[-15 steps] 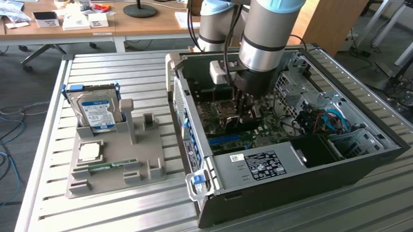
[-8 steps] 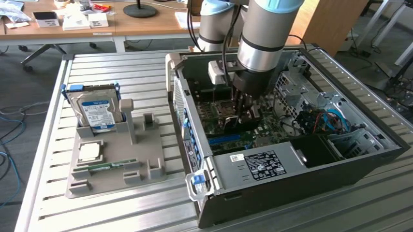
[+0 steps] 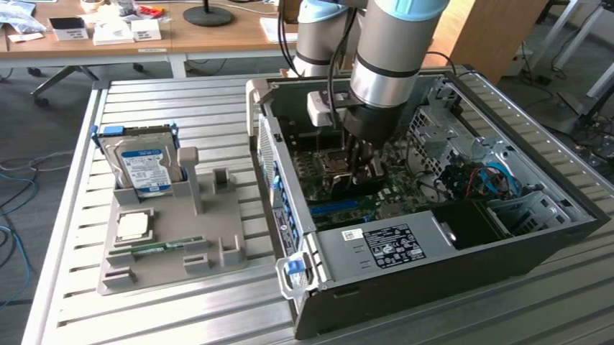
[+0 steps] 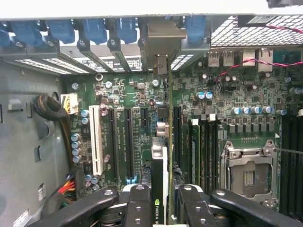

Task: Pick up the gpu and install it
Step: 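Insert the gpu into the slot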

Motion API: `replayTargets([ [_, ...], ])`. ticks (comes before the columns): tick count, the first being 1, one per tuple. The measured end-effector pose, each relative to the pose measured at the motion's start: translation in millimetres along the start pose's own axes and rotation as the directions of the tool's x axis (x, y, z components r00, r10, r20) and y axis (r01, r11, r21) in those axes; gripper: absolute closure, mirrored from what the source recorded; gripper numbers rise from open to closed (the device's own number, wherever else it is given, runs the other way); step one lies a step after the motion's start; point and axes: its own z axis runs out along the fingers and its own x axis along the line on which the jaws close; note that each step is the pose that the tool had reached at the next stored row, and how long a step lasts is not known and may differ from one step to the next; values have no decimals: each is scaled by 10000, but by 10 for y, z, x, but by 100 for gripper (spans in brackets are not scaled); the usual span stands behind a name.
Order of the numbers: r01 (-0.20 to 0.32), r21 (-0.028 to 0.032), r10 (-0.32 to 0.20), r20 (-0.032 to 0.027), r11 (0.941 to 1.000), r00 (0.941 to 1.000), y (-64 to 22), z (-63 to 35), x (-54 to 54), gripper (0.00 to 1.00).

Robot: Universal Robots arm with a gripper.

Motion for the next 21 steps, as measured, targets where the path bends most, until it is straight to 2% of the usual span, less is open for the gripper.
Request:
replayTargets([
  [9, -2, -1, 2, -1, 10000, 10000, 6, 82, 2, 73],
  [21, -2, -1, 2, -1, 10000, 10000, 6, 91, 2, 73],
])
